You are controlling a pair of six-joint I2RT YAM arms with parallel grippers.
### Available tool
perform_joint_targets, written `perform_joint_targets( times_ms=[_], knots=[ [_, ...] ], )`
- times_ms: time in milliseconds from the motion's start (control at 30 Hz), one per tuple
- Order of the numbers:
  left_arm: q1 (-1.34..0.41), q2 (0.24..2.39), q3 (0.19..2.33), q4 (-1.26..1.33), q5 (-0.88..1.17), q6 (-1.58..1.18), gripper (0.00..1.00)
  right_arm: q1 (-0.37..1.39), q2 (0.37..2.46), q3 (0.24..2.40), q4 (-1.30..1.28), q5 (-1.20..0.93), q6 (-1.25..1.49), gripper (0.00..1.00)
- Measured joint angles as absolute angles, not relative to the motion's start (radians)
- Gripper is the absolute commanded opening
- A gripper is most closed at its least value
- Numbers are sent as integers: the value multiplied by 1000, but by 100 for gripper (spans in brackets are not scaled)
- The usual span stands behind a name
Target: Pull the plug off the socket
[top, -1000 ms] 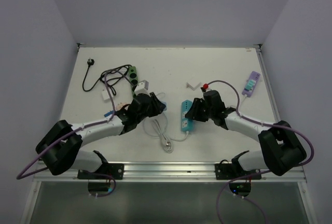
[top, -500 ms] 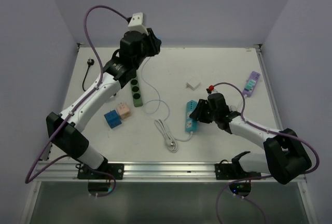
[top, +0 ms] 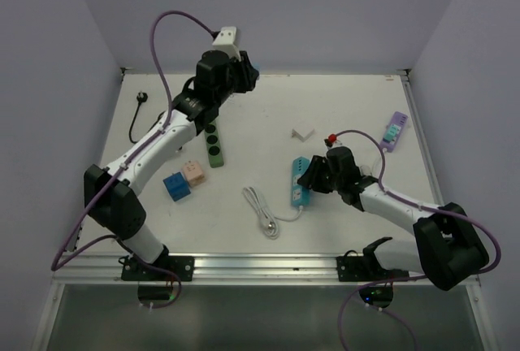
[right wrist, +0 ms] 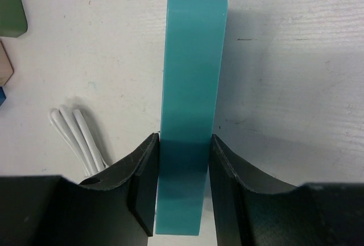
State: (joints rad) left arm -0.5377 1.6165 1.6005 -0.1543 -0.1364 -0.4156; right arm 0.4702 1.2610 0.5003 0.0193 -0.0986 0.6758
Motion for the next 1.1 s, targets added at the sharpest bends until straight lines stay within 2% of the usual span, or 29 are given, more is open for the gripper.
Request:
perform_joint_targets(
  times_ms=[133,400,467,500,667,800,867,900,967,1000,1100],
  knots=[
    [-537,1690,1497,-120,-84,-418,0,469,1253,487,39,-104,676,0],
    [-537,1909,1465,-17,90,-466,1,463,1250,467,75,-132,676,0],
    [-537,1956,1462,14,131,-490,8,462,1250,464,80,-141,675,0],
    [-537,1980,1462,31,149,-502,15,462,1250,463,82,-147,675,0],
    [-543,2093,1462,89,216,-548,29,461,1251,455,94,-173,672,0],
    [-552,2163,1462,96,242,-569,52,458,1263,454,108,-203,669,0],
    [-554,2185,1462,96,252,-580,59,458,1271,454,120,-221,668,0],
    [-556,2191,1462,95,254,-583,69,458,1277,454,126,-232,668,0],
    [-558,2194,1462,98,260,-583,78,458,1285,454,138,-250,666,0],
    [-558,2191,1462,102,260,-582,86,458,1292,454,145,-262,665,0],
    [-558,2183,1463,102,257,-579,100,458,1309,454,163,-292,664,0]
  ],
)
